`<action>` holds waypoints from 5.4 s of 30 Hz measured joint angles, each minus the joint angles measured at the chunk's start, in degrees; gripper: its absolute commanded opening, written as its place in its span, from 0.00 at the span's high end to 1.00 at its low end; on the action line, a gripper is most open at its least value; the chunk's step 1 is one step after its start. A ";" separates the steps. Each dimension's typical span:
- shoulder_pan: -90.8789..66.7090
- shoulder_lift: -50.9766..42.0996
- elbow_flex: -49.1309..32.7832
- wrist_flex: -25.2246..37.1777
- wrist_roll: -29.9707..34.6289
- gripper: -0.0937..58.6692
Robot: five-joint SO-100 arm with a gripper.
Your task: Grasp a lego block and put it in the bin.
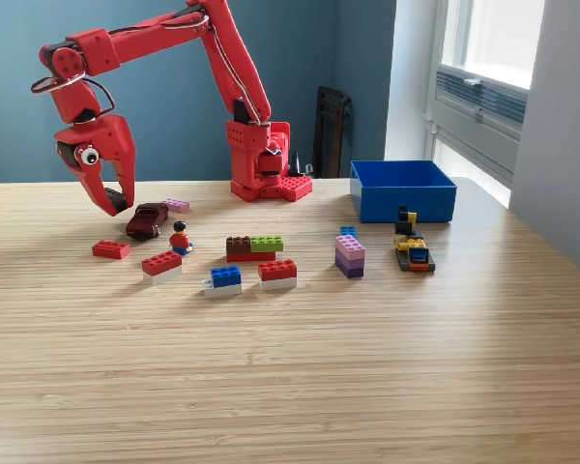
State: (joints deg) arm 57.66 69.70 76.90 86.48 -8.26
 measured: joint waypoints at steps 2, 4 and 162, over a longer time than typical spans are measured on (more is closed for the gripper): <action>-0.97 0.00 -0.53 1.05 0.00 1.00; -1.85 0.00 -1.05 2.02 0.26 1.00; -52.38 26.02 11.95 1.41 11.87 1.00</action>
State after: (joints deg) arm 5.27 95.71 88.86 87.89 3.60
